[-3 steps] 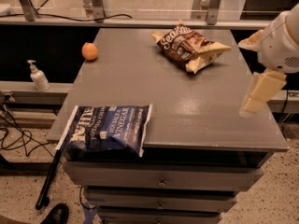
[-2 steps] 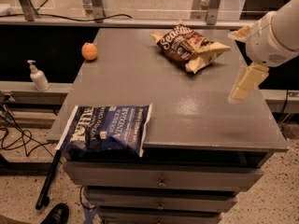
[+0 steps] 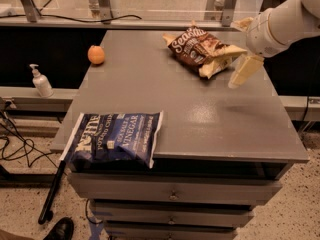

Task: Move brown chip bag near blue chip bag

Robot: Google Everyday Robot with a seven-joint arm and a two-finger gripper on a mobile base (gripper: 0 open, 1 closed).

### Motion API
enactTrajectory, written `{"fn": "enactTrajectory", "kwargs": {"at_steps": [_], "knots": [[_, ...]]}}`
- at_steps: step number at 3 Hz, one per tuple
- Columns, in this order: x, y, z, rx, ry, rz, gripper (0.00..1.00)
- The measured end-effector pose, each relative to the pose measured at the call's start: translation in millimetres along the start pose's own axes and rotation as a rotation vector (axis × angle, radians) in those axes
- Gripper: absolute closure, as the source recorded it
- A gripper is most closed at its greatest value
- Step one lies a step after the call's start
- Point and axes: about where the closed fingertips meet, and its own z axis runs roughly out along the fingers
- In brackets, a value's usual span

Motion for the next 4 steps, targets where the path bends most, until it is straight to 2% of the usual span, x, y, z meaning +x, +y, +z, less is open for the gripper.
{"fn": "enactTrajectory", "kwargs": {"at_steps": [2,4], "knots": [[-1,0,6,0.002,0.012,-0.007,0.0],[18,-12,60,0.038,0.006,0.038,0.0]]}}
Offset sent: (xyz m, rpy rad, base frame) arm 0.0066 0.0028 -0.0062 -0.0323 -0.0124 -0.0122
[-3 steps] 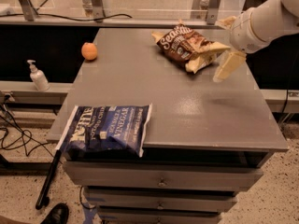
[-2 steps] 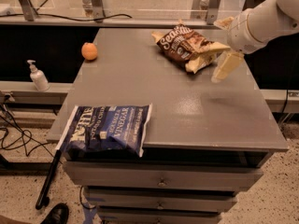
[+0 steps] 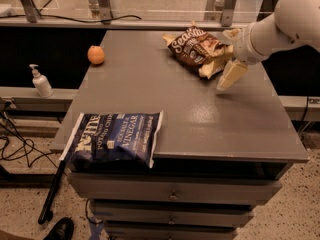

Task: Move brown chip bag near blue chip bag

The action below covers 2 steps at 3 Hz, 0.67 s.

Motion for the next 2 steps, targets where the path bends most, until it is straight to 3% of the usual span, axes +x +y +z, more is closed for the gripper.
{"fn": "enactTrajectory", "kwargs": {"at_steps": [1,2], "knots": [[14,-14,19,0.016,0.005,0.025,0.0],[27,-29,30,0.02,0.014,0.057,0.15]]}}
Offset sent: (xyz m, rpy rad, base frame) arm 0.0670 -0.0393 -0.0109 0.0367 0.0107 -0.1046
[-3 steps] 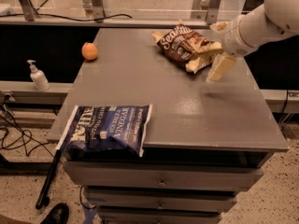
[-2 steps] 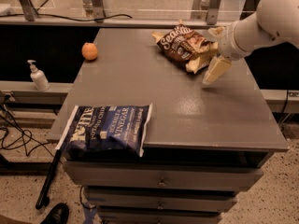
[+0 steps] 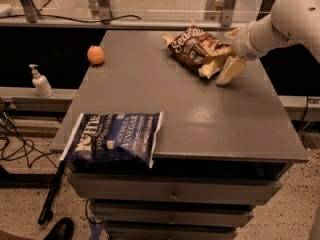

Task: Move brown chip bag near blue chip bag

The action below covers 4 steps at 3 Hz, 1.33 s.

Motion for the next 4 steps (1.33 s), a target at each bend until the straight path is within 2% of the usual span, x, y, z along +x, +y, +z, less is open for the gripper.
{"fn": "enactTrajectory", "kwargs": {"at_steps": [1,3,4], "knots": [[5,-15,3,0.0,0.006,0.016,0.39],[2,-24,-3,-0.009,0.001,0.026,0.85],[-6,-22,-14,-0.013,-0.021,0.026,1.0]]}}
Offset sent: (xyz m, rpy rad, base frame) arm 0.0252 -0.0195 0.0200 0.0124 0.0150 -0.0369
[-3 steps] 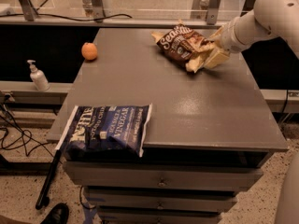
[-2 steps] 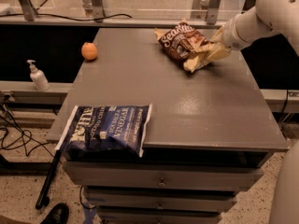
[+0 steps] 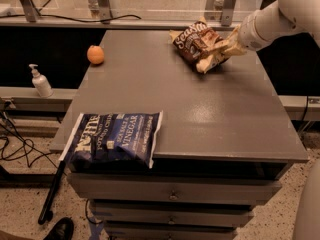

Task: Move brown chip bag near blue chip bag

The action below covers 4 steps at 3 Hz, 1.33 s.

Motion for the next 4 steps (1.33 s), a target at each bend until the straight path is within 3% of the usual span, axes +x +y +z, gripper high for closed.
{"fn": "enactTrajectory", "kwargs": {"at_steps": [1,2,4], "knots": [[-9,8,-18,-0.022,-0.055,-0.008,1.0],[-16,28,-41,-0.078,-0.142,-0.023,1.0],[-45,62,-84,-0.23,-0.396,-0.126,1.0]]}}
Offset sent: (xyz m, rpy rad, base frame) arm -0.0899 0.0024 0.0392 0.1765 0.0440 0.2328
